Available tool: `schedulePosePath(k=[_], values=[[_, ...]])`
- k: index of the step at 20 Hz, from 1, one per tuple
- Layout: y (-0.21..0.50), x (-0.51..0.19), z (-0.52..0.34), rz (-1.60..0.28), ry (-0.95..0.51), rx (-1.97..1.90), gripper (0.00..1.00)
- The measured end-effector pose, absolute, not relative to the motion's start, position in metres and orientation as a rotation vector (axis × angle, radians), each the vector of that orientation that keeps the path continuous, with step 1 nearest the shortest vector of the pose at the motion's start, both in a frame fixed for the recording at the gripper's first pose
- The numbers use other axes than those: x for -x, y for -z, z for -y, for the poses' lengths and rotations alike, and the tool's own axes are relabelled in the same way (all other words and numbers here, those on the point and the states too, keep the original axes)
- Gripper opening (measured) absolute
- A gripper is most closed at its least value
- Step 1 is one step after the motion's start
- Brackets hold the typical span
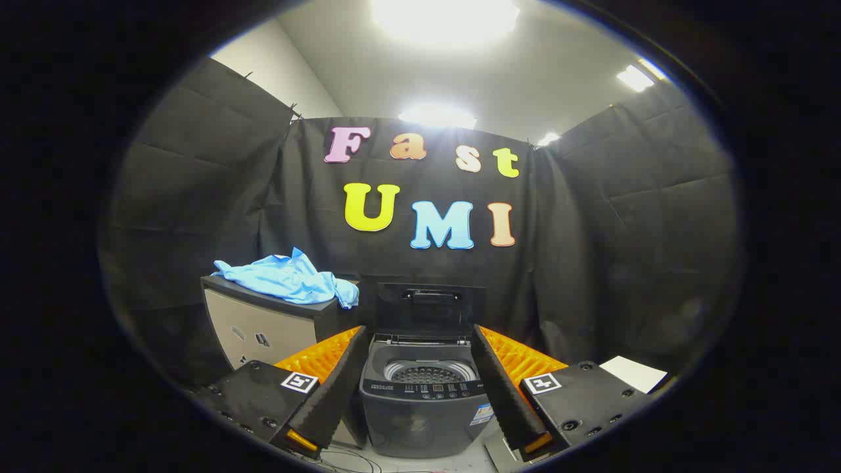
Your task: Put the clothes into the washing machine and then close the washing machine lid.
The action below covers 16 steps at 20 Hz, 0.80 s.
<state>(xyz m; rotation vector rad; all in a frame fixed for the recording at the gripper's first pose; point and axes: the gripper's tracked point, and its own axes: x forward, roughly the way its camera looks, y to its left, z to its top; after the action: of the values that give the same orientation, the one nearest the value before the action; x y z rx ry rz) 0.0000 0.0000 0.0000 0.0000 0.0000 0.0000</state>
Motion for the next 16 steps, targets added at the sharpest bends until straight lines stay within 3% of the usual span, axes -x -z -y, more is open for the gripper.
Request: schedulePosePath(k=[16], values=[[0.001, -0.0066, -0.0029, -0.015, -0.014, -0.006, 0.98]])
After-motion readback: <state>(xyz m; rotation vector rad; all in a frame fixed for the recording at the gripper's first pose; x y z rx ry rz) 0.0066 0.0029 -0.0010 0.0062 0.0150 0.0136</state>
